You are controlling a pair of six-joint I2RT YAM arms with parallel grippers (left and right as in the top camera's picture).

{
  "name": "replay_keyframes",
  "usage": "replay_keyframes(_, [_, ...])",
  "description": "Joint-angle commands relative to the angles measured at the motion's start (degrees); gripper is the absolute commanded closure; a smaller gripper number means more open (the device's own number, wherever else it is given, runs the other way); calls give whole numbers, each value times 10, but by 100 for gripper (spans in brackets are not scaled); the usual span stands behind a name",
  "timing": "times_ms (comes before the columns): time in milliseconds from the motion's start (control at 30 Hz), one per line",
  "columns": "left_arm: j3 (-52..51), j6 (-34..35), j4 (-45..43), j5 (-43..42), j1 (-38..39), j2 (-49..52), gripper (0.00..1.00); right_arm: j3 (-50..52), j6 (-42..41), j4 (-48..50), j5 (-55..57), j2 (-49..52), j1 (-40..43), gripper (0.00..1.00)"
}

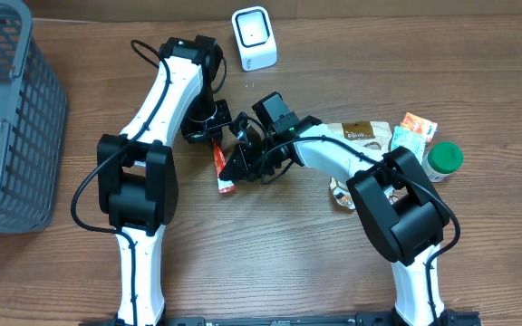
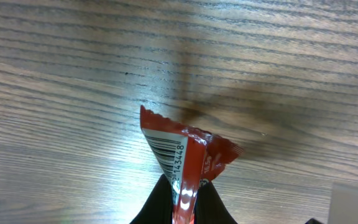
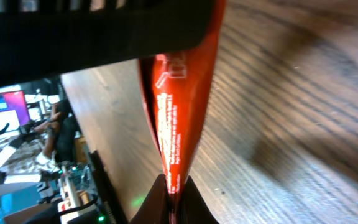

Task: Scan the item barcode
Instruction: 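Open the left gripper, release the stick and retract left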

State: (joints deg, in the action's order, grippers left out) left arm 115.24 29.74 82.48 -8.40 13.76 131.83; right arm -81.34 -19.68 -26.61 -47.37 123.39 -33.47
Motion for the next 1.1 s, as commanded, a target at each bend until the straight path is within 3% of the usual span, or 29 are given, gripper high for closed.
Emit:
replay_keyframes(0, [12,-15,-4,8,-4,4,92,3,2,1,39,5,-3,96])
replay_keyframes(67, [12,-15,-10,28,-3,4,80,3,6,2,39,5,-3,96])
replay_keyframes(100, [12,-15,-13,37,-3,4,59,3,6,2,39,5,-3,96])
replay_keyframes(167, [12,-15,-19,53,-4,4,31,3,8,2,39,5,-3,96])
replay_keyframes(200, [12,-14,-21,60,-4,4,22,3,15,2,39,5,-3,96])
replay_keyframes(300, [12,-14,-28,78,-6,4,7,3,35,-1,39,5,-3,96])
replay_keyframes(467, [12,-14,-35,81,-21,4,0,3,37,-5,39,5,-3,96])
replay_keyframes(833, [12,-16,-51,108,-100,4,0,3,37,-11,39,5,-2,96])
replay_keyframes(1067, [12,-150,-75,120,-141,4,0,3,37,-22,66,5,-2,96])
